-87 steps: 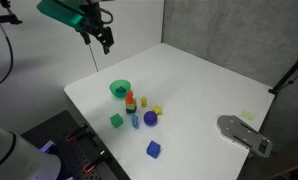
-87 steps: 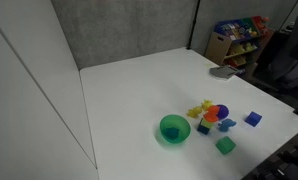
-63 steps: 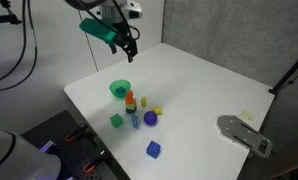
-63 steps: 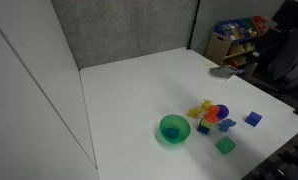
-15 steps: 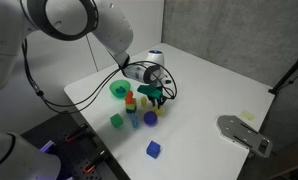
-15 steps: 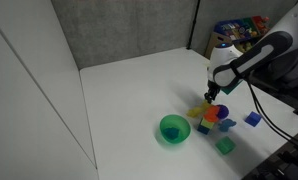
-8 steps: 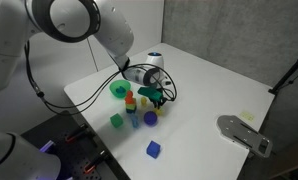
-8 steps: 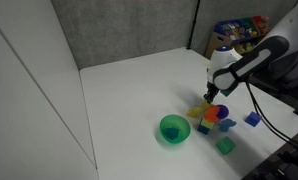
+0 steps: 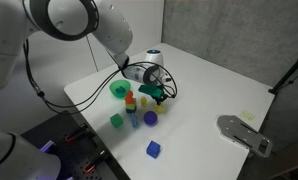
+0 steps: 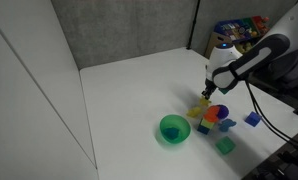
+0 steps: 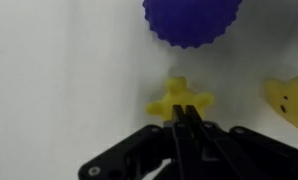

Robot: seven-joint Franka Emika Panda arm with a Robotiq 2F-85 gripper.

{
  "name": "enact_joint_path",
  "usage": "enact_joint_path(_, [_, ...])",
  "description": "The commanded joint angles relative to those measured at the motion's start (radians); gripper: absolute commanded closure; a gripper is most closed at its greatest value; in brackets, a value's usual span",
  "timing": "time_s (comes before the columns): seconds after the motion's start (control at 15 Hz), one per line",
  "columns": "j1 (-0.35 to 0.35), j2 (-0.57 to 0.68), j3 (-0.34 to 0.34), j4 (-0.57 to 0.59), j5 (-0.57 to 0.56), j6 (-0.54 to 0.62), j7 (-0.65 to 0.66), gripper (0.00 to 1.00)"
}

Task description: Put the yellow spiked toy in the bowl

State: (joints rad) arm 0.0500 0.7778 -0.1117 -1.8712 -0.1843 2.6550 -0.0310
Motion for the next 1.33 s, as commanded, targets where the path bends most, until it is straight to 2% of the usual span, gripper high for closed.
enact_joint_path(0.0, [0.03, -0.071, -0.015, -0.008, -0.019, -0.021, 0.029, 0.96])
enact_joint_path(0.47, [0.102, -0.235, -0.004, -0.033, -0.042, -0.074, 0.057, 0.96])
enact_joint_path(1.0, [0.173, -0.412, 0.113, -0.157, -0.036, -0.182, 0.051, 0.96])
enact_joint_path(1.27, [0.184, -0.445, 0.168, -0.214, -0.017, -0.223, 0.052, 0.96])
